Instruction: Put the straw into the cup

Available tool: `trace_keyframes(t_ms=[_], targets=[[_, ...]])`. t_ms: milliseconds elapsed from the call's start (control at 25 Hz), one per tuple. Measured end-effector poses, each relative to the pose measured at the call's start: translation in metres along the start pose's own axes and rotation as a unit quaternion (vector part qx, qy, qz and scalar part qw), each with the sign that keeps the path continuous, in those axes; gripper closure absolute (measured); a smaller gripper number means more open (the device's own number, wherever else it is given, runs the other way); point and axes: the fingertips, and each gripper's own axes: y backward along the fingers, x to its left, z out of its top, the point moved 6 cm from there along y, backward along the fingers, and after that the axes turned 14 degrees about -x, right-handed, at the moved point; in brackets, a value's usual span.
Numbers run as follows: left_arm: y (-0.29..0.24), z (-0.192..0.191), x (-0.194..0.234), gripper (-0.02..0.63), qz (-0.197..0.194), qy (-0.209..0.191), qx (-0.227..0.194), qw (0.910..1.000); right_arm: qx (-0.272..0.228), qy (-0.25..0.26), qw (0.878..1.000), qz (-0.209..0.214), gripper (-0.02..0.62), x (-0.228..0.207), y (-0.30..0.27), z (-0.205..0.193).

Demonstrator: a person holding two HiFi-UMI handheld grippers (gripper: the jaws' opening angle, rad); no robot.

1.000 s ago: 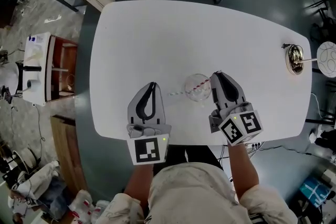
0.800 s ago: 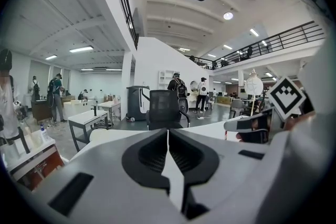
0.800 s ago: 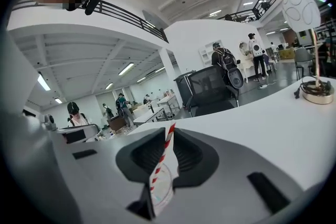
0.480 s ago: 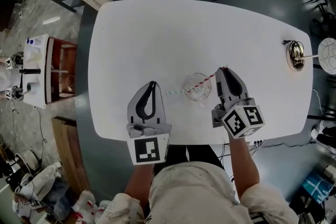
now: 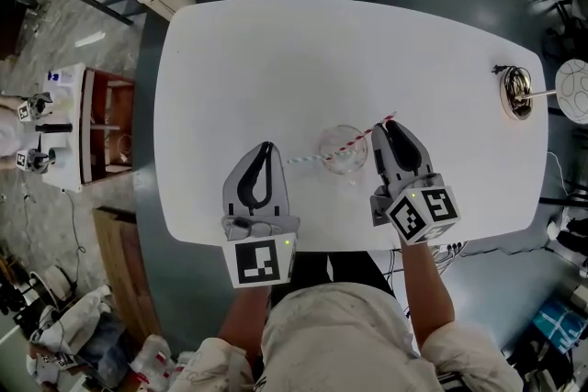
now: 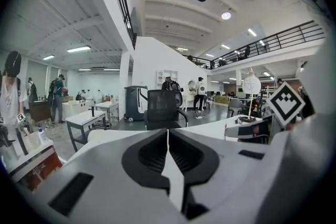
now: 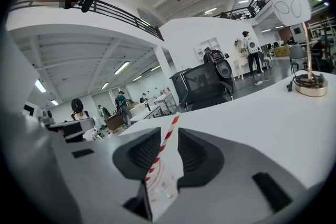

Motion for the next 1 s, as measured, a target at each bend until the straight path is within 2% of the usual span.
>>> trace_keyframes(t_ms=[240, 480, 1000], targets=[[0.009, 0.007, -0.007, 0.597, 0.000, -0.007, -0.008, 0.9999, 0.000, 0.028, 1.000, 0.009, 0.494, 0.006, 0.014, 0.003], [0.027, 0.019, -0.024, 0.597, 0.002, -0.013, -0.017, 0.9998, -0.007, 0.033, 0.999, 0.018, 0.494, 0.009, 0.034, 0.010], [0.087, 0.048, -0.096, 0.597, -0.008, -0.031, -0.044, 0.9985, -0.027, 0.039, 0.998, 0.031, 0.494, 0.001, 0.121, 0.032]])
